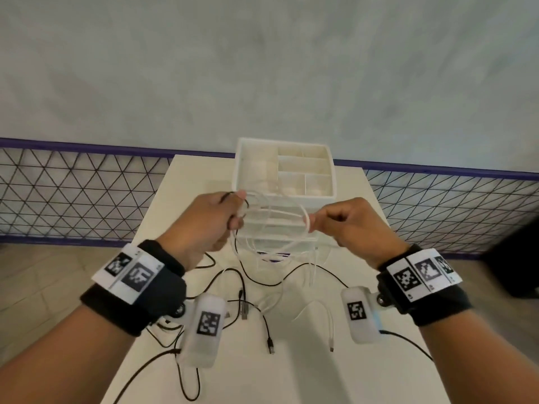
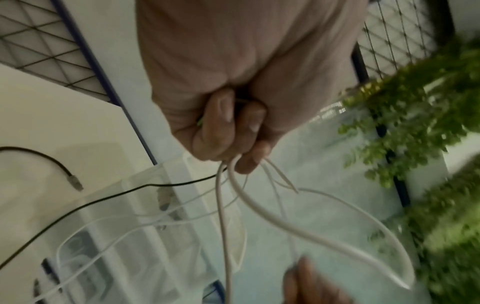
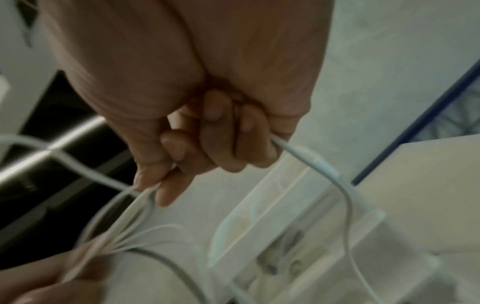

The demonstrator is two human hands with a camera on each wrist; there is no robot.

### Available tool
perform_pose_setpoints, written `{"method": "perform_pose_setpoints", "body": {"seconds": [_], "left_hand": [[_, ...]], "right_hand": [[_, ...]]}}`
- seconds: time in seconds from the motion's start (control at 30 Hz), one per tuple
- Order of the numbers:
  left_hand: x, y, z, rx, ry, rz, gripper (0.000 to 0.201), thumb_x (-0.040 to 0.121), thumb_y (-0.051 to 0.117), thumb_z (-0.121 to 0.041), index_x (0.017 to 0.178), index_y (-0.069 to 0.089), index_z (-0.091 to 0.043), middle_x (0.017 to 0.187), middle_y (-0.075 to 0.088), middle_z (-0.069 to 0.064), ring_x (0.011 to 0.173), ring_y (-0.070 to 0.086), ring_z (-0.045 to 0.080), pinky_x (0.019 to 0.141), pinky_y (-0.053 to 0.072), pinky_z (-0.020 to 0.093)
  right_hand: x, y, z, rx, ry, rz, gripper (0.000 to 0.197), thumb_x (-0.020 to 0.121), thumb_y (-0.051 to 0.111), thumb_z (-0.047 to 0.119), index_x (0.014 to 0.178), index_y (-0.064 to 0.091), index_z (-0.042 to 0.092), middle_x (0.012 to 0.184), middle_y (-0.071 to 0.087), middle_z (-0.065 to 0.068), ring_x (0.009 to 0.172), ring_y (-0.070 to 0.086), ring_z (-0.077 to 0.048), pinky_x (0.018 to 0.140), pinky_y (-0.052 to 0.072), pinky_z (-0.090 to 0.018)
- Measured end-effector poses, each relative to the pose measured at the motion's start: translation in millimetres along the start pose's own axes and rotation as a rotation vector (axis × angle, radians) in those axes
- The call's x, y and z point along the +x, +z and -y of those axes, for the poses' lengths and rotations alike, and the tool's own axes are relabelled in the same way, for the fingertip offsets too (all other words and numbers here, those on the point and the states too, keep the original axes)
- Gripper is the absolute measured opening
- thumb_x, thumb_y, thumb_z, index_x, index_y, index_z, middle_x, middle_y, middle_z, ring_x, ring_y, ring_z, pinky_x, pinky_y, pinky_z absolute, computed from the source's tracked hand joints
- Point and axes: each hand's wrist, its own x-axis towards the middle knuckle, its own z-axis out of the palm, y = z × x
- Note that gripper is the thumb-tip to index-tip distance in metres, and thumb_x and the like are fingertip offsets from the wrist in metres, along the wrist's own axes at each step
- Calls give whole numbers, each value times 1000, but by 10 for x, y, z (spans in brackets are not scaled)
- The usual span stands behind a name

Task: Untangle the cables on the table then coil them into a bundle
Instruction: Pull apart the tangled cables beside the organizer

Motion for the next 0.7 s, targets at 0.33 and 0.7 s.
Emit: {"method": "perform_pose_setpoints", "body": {"seconds": [0.33, 0.7], "left_hand": [[29, -422, -58, 14, 6, -97, 34, 101, 50, -36, 73, 46, -18, 60, 47, 1, 37, 20, 7, 32, 20, 17], [49, -429, 91, 156, 5, -174, 28, 101, 49, -35, 89, 60, -12, 75, 60, 4, 49, 32, 10, 38, 26, 19]], "right_hand": [[94, -407, -1140, -208, 350, 67, 19, 90, 71, 24, 81, 80, 10, 69, 61, -1, 47, 41, -9, 53, 34, -18], [449, -903, -942, -442, 302, -624, 21, 98, 55, 35, 106, 70, 24, 101, 66, -5, 90, 61, -25, 80, 44, -31]]}}
